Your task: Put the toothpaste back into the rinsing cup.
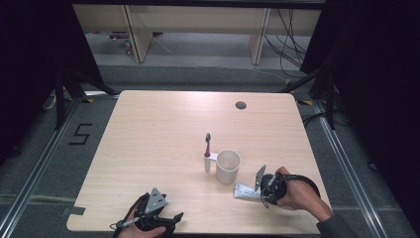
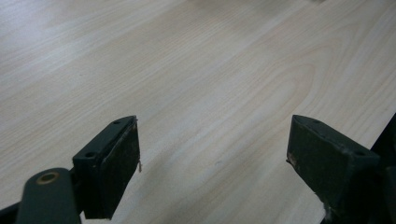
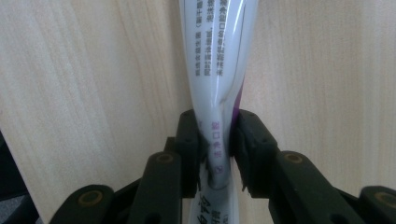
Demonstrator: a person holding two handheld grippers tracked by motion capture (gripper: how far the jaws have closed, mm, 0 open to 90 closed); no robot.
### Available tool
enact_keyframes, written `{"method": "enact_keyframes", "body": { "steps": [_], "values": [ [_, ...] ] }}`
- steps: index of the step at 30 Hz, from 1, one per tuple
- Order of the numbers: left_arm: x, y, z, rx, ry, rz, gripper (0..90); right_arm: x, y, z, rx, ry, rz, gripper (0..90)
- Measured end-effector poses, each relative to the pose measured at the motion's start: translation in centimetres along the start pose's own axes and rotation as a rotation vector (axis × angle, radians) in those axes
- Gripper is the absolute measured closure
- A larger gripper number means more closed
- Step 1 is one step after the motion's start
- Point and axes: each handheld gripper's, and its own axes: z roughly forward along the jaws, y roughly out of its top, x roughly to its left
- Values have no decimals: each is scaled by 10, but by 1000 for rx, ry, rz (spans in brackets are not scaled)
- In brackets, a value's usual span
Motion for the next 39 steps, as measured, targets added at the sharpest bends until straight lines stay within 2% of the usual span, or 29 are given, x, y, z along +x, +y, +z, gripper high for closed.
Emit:
{"method": "enact_keyframes", "body": {
  "steps": [1, 2, 3, 5, 7, 8, 9, 10, 12, 13, 14, 15, 16, 17, 18, 23, 24, 26, 27, 29, 30, 31, 32, 36, 39],
  "values": [
    [0, 0, 1, -7, -1, -9, 166, 1, 0, 0, 2, 0, 0, 723],
    [0, 0, 0, 4, -2, -1, 167, 1, 0, 0, -3, -3, -6, 724],
    [-1, 0, 1, -6, -3, -10, 167, 3, -1, -1, 0, -11, 14, 725],
    [0, 0, 1, -7, -3, -6, 169, 1, -2, 0, -28, -15, -41, 729],
    [0, 0, 1, -8, -2, -7, 169, 1, -3, 0, -39, -13, -42, 731],
    [0, 0, 1, -4, -2, -9, 169, 3, -5, 0, -50, -16, -14, 732],
    [0, 0, 0, -5, 2, -9, 169, 3, -6, -1, -42, -23, -25, 734],
    [0, 0, 0, -6, 3, -10, 170, 6, -7, -2, -52, -34, -4, 735],
    [0, 0, 1, -9, 3, -11, 170, 5, -10, -4, -88, -41, -39, 737],
    [0, 0, 0, -1, 8, -3, 169, 6, -11, -6, -99, -49, -32, 738],
    [0, 0, 0, -2, 7, -3, 169, 8, -14, -9, -116, -61, 8, 737],
    [1, 0, 0, 2, 8, 2, 170, 6, -16, -12, -150, -78, -37, 738],
    [1, 0, -1, 0, 3, 0, 170, 7, -17, -14, -176, -82, -27, 738],
    [0, 0, -1, -1, 6, -5, 170, 10, -20, -17, -199, -80, 11, 738],
    [1, 0, -1, 0, 12, -3, 170, 10, -23, -20, -238, -93, 3, 739],
    [1, 0, -1, -2, 12, -7, 170, 18, -38, -36, -382, -100, 73, 740],
    [1, 0, -1, -3, 7, -7, 170, 18, -41, -38, -422, -107, 64, 740],
    [2, 1, -2, 0, 8, -1, 170, 19, -45, -42, -450, -112, 68, 740],
    [2, 1, -2, -6, 8, -4, 171, 18, -47, -44, -478, -121, 70, 741],
    [3, 1, -3, -9, 14, -10, 171, 18, -51, -49, -520, -112, 110, 741],
    [4, 1, -4, -8, 16, -8, 171, 18, -53, -50, -540, -129, 120, 741],
    [4, 1, -3, -18, 14, -14, 171, 17, -55, -52, -558, -123, 131, 741],
    [6, 1, -4, -7, 22, -1, 171, 16, -56, -53, -580, -133, 144, 741],
    [5, 1, -4, -12, 17, -11, 171, 9, -61, -57, -660, -163, 169, 742],
    [4, 1, -4, -11, 16, -15, 171, 2, -62, -60, -737, -161, 228, 742]
  ]
}}
